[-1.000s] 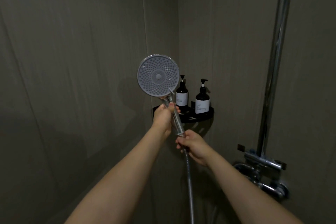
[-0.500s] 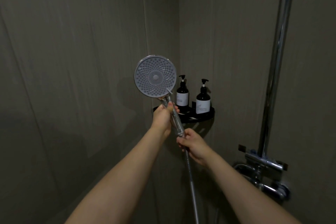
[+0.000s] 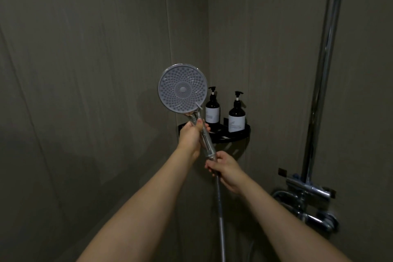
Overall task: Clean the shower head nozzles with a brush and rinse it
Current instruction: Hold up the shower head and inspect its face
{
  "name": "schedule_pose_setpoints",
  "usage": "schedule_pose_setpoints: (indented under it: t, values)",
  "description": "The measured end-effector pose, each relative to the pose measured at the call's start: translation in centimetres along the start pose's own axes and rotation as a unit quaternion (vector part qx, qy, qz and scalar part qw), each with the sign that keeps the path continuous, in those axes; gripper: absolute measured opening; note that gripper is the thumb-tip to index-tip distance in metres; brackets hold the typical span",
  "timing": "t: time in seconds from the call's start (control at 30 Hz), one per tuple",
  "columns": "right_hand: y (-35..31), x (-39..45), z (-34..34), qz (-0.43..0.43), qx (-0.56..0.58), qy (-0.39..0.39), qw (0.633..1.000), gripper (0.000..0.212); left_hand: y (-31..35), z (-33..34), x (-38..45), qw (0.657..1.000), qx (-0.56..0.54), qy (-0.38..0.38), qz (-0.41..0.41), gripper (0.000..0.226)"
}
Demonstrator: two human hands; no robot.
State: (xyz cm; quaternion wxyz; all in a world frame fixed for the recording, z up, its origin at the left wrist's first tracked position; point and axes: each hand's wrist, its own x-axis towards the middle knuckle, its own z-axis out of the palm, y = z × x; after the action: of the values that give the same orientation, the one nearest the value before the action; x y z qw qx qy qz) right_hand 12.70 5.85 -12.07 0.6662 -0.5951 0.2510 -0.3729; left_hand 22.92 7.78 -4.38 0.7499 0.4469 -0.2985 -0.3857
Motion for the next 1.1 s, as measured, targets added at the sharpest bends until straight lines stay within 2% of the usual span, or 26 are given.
schedule_pose_setpoints:
  t: [0.03,0.13,0.27,0.4,0.53,0.63,0.8,0.9,1.0,1.1]
  values:
    - [-0.17,-0.13,0.05,0.003,0.030,-0.009,0.999,0.010,0.07,0.04,-0.04,1.000,0.003,-0.002,0.001,0.023]
    - [-0.32,0.00,-0.27,0.018,0.087,-0.024,0.996,0.027,0.20,0.07,0.01,1.000,0.004,-0.001,0.003,0.023]
    - [-0.32,0.19,-0.27,0.001,0.006,-0.011,1.000,0.018,0.10,0.17,-0.09,1.000,-0.004,0.001,-0.001,0.023]
    - [0.13,0.42,-0.26,0.000,-0.024,0.008,1.000,0.023,-0.06,0.20,-0.42,1.000,0.012,-0.010,0.001,0.022]
    - [-0.07,0.23,-0.20,0.001,0.050,-0.013,0.999,0.010,0.23,0.18,-0.38,1.000,0.018,-0.013,0.003,0.022]
    - [-0.26,0.10,-0.40,0.012,0.091,-0.018,0.996,0.025,0.42,0.18,-0.36,1.000,0.012,-0.015,0.002,0.022]
    - [0.12,0.37,-0.38,-0.006,-0.012,0.002,1.000,0.017,0.24,0.29,-0.42,1.000,0.004,-0.006,0.013,0.024]
    - [0.49,0.51,-0.07,-0.021,-0.028,0.010,0.999,0.019,0.12,0.25,-0.33,1.000,0.008,-0.006,0.015,0.025]
    - [0.19,0.25,0.21,-0.014,0.014,-0.012,1.000,0.012,0.19,0.08,-0.35,1.000,0.013,-0.010,0.013,0.024]
    - [-0.14,0.06,0.20,0.007,0.086,-0.022,0.996,0.027,0.28,-0.12,-0.32,1.000,0.014,-0.012,0.009,0.023]
